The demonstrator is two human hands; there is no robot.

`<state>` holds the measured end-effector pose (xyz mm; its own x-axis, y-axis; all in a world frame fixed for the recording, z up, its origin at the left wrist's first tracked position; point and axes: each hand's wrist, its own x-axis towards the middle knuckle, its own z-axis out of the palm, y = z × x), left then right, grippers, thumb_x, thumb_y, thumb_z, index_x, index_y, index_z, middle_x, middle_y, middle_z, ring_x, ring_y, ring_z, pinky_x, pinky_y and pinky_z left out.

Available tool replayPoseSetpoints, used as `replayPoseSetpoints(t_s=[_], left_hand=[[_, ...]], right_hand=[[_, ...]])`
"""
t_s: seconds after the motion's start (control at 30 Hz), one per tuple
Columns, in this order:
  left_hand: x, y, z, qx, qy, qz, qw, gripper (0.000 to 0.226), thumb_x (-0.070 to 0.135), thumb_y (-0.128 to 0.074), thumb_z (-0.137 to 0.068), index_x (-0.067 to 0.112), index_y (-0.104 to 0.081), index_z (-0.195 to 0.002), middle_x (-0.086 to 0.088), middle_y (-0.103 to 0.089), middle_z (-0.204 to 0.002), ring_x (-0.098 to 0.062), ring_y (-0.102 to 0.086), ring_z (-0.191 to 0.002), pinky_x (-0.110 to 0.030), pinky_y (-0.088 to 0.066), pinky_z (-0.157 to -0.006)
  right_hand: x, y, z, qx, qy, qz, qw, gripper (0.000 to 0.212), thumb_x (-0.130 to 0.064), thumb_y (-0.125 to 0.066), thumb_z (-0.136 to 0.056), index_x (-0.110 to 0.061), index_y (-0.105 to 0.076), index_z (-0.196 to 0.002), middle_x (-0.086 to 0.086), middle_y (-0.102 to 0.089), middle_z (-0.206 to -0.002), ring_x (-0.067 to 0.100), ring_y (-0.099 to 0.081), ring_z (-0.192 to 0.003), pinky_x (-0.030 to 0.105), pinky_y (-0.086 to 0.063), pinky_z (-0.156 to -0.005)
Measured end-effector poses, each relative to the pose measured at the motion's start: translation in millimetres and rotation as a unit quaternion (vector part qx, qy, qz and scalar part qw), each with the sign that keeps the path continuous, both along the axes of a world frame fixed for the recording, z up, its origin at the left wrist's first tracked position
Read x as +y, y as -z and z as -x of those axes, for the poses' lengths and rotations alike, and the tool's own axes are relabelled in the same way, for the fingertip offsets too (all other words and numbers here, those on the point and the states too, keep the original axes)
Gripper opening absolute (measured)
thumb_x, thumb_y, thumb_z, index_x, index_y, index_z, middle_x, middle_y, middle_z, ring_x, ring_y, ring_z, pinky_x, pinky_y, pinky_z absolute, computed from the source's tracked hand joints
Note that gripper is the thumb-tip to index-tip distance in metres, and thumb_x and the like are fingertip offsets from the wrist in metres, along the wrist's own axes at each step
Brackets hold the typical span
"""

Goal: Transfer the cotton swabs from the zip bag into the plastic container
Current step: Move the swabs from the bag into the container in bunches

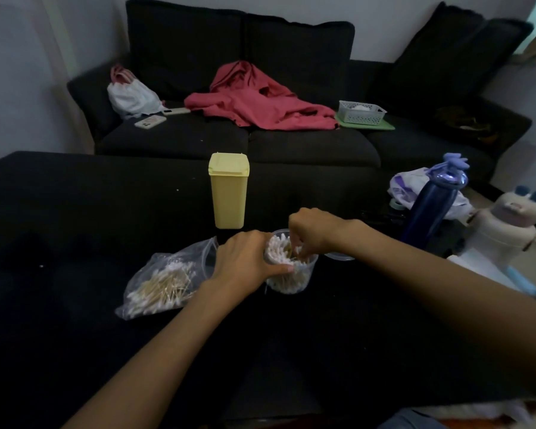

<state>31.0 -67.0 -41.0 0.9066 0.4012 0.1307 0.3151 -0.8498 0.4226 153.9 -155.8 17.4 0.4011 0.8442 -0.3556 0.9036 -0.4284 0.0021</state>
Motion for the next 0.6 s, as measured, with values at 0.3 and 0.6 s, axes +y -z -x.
replayPoseSetpoints(t_s=[0.3, 0.6], left_hand=[[-2, 0, -1, 0.003, -0.021, -0.001, 1.000, 0.056, 0.066, -0.068, -0.069, 0.025, -0.064, -0.106, 0.003, -0.068, -0.096, -0.014, -0.062, -0.089, -0.036, -0.054, -0.072], [-4, 4, 5, -0.028, -0.008, 0.034, 0.999, 0.066, 0.063, -0.070, -0.070, 0.024, -0.058, -0.122, 0.003, -0.064, -0.116, -0.015, -0.059, -0.109, -0.039, -0.052, -0.086]], right_hand=[[2, 1, -11, 0.062, 0.055, 0.034, 0.996, 0.033, -0.018, -0.072, -0.080, -0.010, -0.061, -0.110, 0.008, -0.062, -0.116, 0.020, -0.060, -0.104, 0.035, -0.052, -0.093], [5, -18, -18, 0.217, 0.127, 0.121, 0.960, 0.034, -0.010, -0.061, -0.087, -0.004, -0.059, -0.121, 0.006, -0.063, -0.113, 0.009, -0.062, -0.089, 0.017, -0.052, -0.066]])
